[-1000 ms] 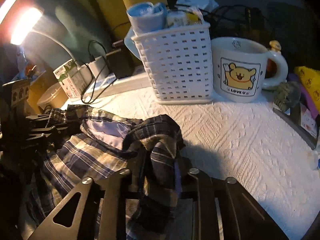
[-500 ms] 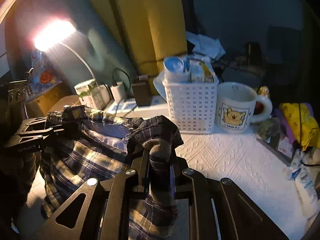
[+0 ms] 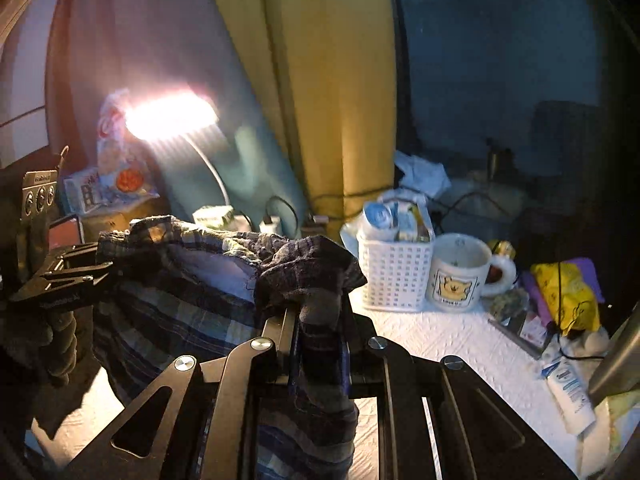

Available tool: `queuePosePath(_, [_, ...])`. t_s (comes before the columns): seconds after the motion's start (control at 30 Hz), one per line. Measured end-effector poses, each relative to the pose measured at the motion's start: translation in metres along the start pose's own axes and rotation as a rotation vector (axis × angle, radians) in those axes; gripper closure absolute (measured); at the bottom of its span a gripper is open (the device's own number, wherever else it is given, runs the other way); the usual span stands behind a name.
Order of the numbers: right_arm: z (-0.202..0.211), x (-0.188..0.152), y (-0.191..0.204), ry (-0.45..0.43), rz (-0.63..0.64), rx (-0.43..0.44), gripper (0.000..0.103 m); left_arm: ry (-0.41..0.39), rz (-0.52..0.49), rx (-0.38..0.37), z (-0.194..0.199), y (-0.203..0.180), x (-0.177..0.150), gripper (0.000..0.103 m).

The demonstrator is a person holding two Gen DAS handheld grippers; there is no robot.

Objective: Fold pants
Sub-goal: 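Lift the folded pants up off the table with both grippers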

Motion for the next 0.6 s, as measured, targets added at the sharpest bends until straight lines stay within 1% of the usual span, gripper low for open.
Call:
queuePosePath(0.23, [0.034, 0.020, 0.034, -0.065, 0.048, 0.000, 0.088, -0.056, -0.005, 0.022, 0.039, 0.003, 0.008, 0.085])
queuePosePath(0.6, [0.071, 0.040, 0.089, -0.138, 0.131, 0.000, 0.088, -0.142, 0.024, 0.070, 0.095, 0.015, 0.011, 0.086])
Point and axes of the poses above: each gripper's, at about its wrist camera, not at the fingertips, and z roughly against the way its jaws point, y to its left, x to its top, the point moved 9 cm from there along -z, roughly the way its jaws point, and after that the axes turned 9 degrees about x, right-handed, at the moved point
